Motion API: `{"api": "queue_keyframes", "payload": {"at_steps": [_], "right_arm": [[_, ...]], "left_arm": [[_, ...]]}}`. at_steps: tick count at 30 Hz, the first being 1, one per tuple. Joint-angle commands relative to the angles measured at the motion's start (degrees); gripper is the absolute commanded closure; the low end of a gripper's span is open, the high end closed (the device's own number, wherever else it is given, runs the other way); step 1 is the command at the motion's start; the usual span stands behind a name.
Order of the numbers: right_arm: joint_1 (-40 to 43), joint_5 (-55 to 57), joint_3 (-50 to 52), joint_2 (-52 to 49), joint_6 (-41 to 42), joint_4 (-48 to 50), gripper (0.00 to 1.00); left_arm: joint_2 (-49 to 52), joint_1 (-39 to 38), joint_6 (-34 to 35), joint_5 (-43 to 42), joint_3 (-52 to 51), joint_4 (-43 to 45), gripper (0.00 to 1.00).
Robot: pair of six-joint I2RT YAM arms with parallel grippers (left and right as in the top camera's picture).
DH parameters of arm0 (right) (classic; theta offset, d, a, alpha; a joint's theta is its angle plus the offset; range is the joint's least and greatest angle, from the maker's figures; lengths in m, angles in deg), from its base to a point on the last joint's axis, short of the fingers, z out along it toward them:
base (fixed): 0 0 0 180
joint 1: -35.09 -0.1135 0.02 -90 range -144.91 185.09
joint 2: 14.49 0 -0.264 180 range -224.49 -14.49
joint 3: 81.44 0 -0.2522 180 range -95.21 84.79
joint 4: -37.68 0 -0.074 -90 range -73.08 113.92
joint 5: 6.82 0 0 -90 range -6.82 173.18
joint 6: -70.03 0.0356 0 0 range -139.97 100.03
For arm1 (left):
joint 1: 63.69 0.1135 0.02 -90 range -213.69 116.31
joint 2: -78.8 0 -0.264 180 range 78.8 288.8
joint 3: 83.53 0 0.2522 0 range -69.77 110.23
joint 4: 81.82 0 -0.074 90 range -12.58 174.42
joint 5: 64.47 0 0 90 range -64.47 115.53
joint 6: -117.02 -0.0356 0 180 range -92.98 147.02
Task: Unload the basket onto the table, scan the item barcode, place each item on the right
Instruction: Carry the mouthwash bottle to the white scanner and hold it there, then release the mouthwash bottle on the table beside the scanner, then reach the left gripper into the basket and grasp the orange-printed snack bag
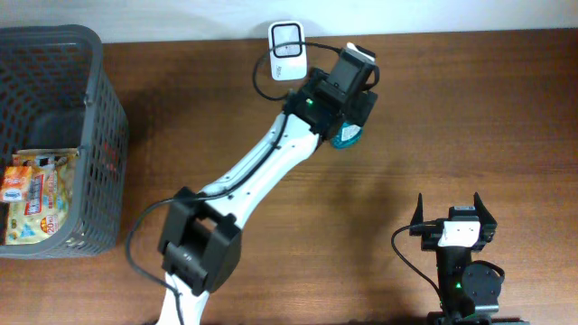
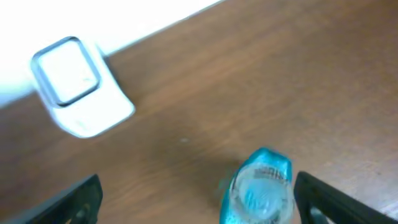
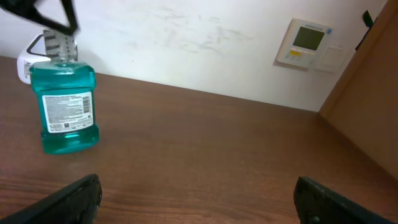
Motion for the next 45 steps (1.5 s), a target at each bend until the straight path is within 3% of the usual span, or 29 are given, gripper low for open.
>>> {"api": "queue_keyframes", "payload": {"at_steps": [1,4,10,13,18,22,26,30,35,36,41,45], "right_arm": [[-0.33,0.92,0.46,0.26,0.04,-0.2,0.02],[-0.33,0.92,0.46,0.26,0.04,-0.2,0.02],[-0.33,0.92,0.46,0.26,0.04,-0.2,0.02],[-0.33,0.92,0.46,0.26,0.04,-0.2,0.02],[-0.33,0.92,0.46,0.26,0.04,-0.2,0.02],[-0.33,0.92,0.46,0.26,0.04,-0.2,0.02],[-0.33,0.92,0.46,0.26,0.04,-0.2,0.02],[-0.33,0.92,0.46,0.26,0.04,-0.2,0.02],[-0.33,0.92,0.46,0.26,0.04,-0.2,0.02],[-0.33,0.92,0.46,0.26,0.04,-0.2,0.02],[-0.33,0.92,0.46,0.26,0.04,-0.2,0.02],[-0.33,0.92,0.46,0.26,0.04,-0.2,0.01]], "left_arm": [[-9.9,3.19,0.0,3.74,1.75,-6.75,0.01],[-16.35,7.21,2.16,3.21,1.75,-11.78,0.01],[-27.61,16.92,2.12,-15.54,1.75,-13.2,0.01],[-31.1,21.64,2.1,-15.63,1.75,-15.23,0.01],[-34.82,30.88,2.1,-15.17,1.75,-19.52,0.13],[-35.71,38.03,2.1,-7.19,1.75,-20.2,0.23],[-34.71,47.67,2.12,4.98,1.73,-20.13,0.22],[-32.0,55.54,2.12,9.16,1.73,-20.17,0.2],[-25.16,64.63,2.12,9.01,1.73,-22.25,0.18],[-23.71,65.7,2.12,8.48,1.73,-23.28,0.12],[-16.46,68.7,1.99,1.77,1.68,-29.33,0.11],[-11.56,68.74,-4.24,1.77,1.62,-30.67,0.14]]}}
